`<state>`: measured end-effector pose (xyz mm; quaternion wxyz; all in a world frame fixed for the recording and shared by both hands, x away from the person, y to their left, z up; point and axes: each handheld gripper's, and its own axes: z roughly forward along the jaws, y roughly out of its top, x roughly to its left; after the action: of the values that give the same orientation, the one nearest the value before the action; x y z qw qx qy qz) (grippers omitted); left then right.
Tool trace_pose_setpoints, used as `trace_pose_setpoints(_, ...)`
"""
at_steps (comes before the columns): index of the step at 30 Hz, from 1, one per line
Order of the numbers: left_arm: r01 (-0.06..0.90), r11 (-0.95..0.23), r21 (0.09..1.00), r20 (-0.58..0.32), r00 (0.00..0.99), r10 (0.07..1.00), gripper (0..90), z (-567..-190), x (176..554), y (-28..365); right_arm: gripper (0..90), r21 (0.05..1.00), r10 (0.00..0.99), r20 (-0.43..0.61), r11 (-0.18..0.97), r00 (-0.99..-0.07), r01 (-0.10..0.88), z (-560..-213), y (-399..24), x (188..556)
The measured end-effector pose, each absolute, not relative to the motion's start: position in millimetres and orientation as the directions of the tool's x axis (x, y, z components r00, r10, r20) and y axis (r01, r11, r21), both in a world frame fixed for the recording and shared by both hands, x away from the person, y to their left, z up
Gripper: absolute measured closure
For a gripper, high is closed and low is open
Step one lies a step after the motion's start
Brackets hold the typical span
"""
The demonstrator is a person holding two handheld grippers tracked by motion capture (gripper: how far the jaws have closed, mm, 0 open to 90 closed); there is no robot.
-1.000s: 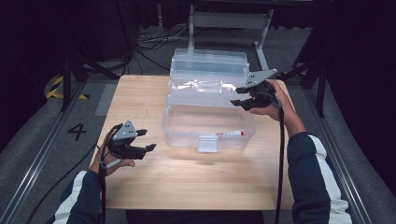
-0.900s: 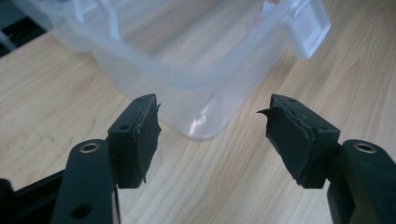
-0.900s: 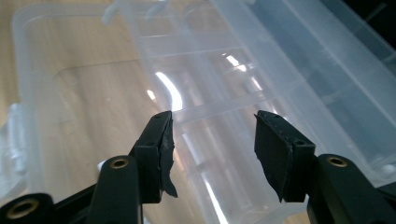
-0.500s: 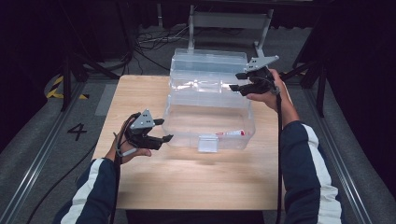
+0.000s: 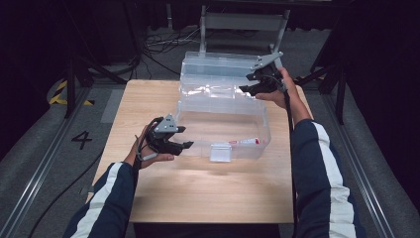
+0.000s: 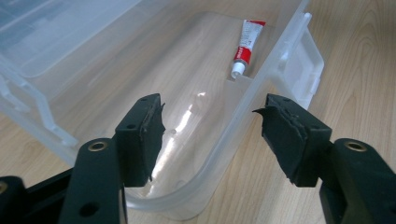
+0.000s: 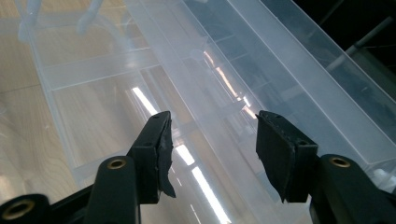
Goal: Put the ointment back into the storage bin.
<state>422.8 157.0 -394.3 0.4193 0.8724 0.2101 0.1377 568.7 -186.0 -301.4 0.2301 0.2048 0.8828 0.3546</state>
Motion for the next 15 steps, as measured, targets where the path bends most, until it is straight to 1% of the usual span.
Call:
trace_pose_setpoints(3,0.249,-0.569,0.784,0.062,0.880,0.471,44.1,-397.4,426.0,153.7,50.0,0.702,0.518,-0.259,0.680,-0.815,0.210,-303.6,-184.7,574.3)
trace_pose_setpoints(5,0.250,-0.575,0.779,0.054,0.887,0.459,48.2,-399.7,428.4,151.7,53.0,0.681,0.506,-0.254,0.699,-0.825,0.219,-307.0,-183.3,576.6)
trace_pose_setpoints(6,0.247,-0.582,0.775,0.057,0.890,0.453,50.9,-400.5,429.4,151.0,53.1,0.671,0.499,-0.258,0.709,-0.828,0.219,-309.2,-182.3,577.7)
trace_pose_setpoints(9,0.244,-0.593,0.768,0.038,0.905,0.423,55.5,-403.7,432.7,149.3,56.4,0.676,0.507,-0.251,0.702,-0.825,0.225,-310.7,-181.2,579.1)
trace_pose_setpoints(10,0.242,-0.597,0.765,0.039,0.908,0.417,55.8,-404.3,433.2,148.7,57.5,0.676,0.506,-0.252,0.702,-0.825,0.224,-310.9,-181.0,579.3)
trace_pose_setpoints(11,0.234,-0.612,0.756,0.039,0.916,0.399,57.3,-405.0,433.6,147.6,60.2,0.672,0.505,-0.262,0.707,-0.822,0.220,-310.9,-180.7,579.5)
trace_pose_setpoints(12,0.234,-0.612,0.756,0.039,0.916,0.399,62.3,-405.0,433.6,147.6,60.2,0.672,0.505,-0.262,0.707,-0.822,0.220,-310.9,-180.7,579.5)
trace_pose_setpoints(13,0.213,-0.649,0.730,0.065,0.924,0.377,62.3,-406.5,433.2,144.6,62.8,0.667,0.507,-0.277,0.713,-0.816,0.217,-310.7,-179.9,579.5)
trace_pose_setpoints(14,0.203,-0.673,0.711,0.083,0.927,0.367,65.7,-408.0,432.8,141.8,65.2,0.660,0.508,-0.287,0.719,-0.812,0.216,-310.4,-178.8,579.2)
trace_pose_setpoints(15,0.195,-0.687,0.700,0.097,0.927,0.362,67.7,-408.5,432.5,140.1,65.6,0.652,0.508,-0.298,0.727,-0.808,0.216,-310.0,-177.6,578.6)
